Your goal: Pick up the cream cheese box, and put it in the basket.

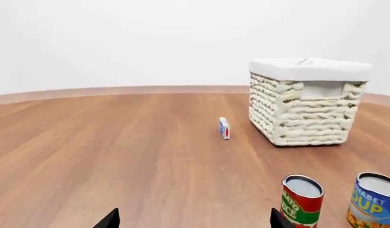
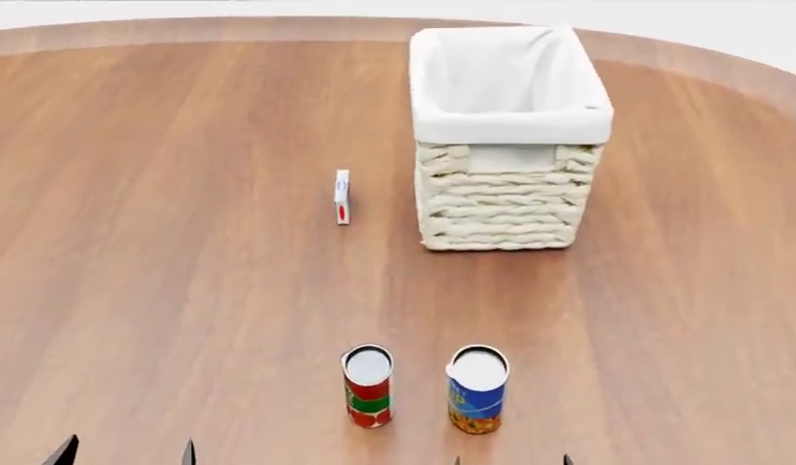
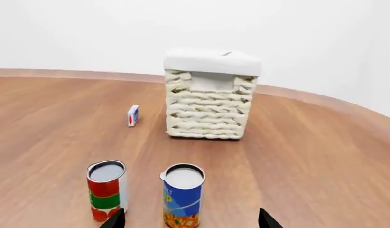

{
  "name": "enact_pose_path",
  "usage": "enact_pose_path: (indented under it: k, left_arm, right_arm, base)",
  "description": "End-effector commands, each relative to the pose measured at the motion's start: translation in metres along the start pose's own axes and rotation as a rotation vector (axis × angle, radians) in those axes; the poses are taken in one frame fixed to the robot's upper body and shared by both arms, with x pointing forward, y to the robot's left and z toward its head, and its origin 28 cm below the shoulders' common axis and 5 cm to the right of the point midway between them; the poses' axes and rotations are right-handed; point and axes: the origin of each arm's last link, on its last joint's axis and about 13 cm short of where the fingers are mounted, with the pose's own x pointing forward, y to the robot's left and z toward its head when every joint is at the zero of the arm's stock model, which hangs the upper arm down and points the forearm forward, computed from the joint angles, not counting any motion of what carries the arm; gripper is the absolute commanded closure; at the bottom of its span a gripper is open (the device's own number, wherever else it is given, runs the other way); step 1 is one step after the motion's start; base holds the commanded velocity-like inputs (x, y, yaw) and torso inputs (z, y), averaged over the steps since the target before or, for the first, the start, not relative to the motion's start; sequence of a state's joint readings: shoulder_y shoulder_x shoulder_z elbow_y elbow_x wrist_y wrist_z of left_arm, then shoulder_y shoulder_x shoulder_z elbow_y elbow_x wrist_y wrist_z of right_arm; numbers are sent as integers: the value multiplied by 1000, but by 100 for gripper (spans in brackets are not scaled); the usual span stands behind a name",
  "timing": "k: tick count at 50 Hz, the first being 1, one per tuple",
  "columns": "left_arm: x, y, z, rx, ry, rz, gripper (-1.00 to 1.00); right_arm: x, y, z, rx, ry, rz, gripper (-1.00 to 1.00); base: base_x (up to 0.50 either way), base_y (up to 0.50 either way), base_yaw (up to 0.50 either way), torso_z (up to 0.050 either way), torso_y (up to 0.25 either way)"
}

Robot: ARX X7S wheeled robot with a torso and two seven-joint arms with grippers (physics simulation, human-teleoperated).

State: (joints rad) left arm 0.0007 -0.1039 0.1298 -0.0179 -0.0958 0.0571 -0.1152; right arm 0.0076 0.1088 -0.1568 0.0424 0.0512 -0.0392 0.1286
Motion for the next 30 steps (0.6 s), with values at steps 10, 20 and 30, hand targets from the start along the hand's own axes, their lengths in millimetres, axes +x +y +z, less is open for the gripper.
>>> enact_pose_path:
  k: [10,20,30]
  left_arm:
    - [-1,0,-1,-1,1,-6,-100]
    - [0,0,-1,-2,2,-5,-100]
    - [-1,0,-1,0,-1,-7,-100]
  right_arm:
    - [-4,4,-2,-50,-37,2,-100]
    - [-5,4,-1,-52,-37,4,-100]
    - [-4,4,-1,-46,-35,6,-100]
  base:
    - [362,-131,0,0,0]
    - [362,-53,0,0,0]
    - [361,-27,0,0,0]
